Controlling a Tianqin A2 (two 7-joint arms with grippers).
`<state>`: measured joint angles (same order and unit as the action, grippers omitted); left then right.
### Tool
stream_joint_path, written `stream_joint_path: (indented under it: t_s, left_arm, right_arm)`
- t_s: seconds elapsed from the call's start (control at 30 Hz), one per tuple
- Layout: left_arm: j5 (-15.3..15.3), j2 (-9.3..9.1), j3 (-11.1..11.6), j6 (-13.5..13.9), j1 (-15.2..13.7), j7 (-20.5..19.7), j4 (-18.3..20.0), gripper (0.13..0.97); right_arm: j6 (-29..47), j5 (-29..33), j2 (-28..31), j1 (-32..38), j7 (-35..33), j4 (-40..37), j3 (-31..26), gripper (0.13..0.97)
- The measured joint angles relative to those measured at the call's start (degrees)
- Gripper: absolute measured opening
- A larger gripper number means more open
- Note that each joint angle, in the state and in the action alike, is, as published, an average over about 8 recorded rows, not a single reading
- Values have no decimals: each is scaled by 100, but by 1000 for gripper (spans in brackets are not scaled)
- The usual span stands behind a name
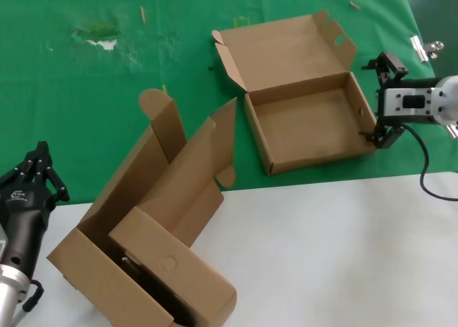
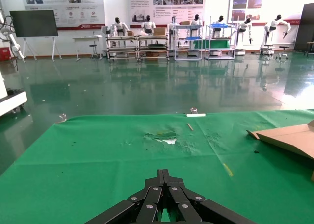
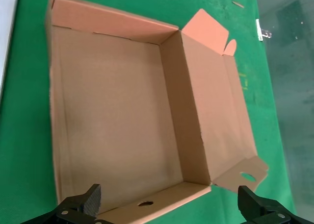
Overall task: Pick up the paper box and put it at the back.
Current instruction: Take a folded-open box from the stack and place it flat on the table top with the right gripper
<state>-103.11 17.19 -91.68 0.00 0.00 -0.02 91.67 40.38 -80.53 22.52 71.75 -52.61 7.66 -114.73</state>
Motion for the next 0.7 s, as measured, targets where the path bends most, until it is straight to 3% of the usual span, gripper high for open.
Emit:
stream_joint_path:
  t_s: [0.17,0.7]
  left_arm:
    - [0,0,0,0,0,0,0,140]
    - [0,0,0,0,0,0,0,140]
  right_arm:
    - [-69,3,-106,84,-269,-248,-3,966]
    - [53,150,-120,193,-275,-313,-147,966]
